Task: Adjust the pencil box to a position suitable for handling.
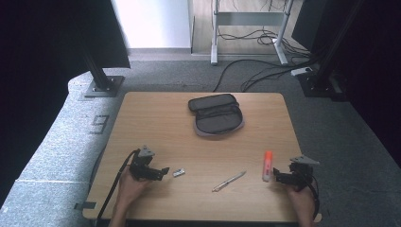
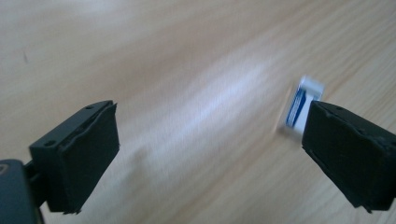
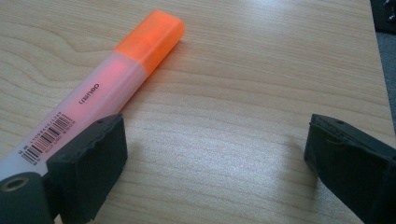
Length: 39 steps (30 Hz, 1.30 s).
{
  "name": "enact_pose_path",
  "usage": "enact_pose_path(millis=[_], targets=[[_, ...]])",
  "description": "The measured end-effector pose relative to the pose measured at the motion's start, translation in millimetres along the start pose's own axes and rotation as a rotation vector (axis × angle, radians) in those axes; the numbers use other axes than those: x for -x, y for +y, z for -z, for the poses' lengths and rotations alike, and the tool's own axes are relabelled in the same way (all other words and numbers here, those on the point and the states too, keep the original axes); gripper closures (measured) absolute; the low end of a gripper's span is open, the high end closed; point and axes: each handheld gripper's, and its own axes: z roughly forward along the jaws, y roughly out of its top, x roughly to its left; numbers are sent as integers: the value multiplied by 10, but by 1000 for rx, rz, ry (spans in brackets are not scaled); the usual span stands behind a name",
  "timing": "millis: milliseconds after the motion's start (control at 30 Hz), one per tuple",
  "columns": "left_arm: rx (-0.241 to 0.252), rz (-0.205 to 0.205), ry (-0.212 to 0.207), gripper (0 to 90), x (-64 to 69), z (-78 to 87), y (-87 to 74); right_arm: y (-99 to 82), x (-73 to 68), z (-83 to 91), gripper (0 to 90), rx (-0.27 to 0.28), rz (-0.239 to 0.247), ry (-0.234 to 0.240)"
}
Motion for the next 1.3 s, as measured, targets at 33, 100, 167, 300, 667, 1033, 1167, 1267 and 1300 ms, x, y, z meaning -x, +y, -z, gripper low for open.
enact_pose_path(millis=[33,100,167,300,667,1033,1167,1267,1300], targets=[[3,-2,-1,49,-8,-2,37,0,0,0,58,0,0,0],[2,-7,2,50,-21,-16,110,1,0,-1,58,0,0,1],[4,-7,2,53,-33,-38,174,1,-1,-1,58,0,0,1],[5,-4,-13,62,-61,-96,278,1,0,-1,58,0,1,1],[-7,-10,-37,96,-164,-260,551,1,-1,-1,58,0,0,1],[-24,-40,-4,133,-207,-472,915,1,-1,-1,58,0,0,1],[-21,-39,-19,145,-200,-569,1024,1,-1,-1,58,0,0,1],[-33,-42,-16,145,-203,-642,1098,1,0,-1,58,0,0,1],[-33,-43,-18,148,-207,-664,1123,1,-1,0,58,0,0,1]])
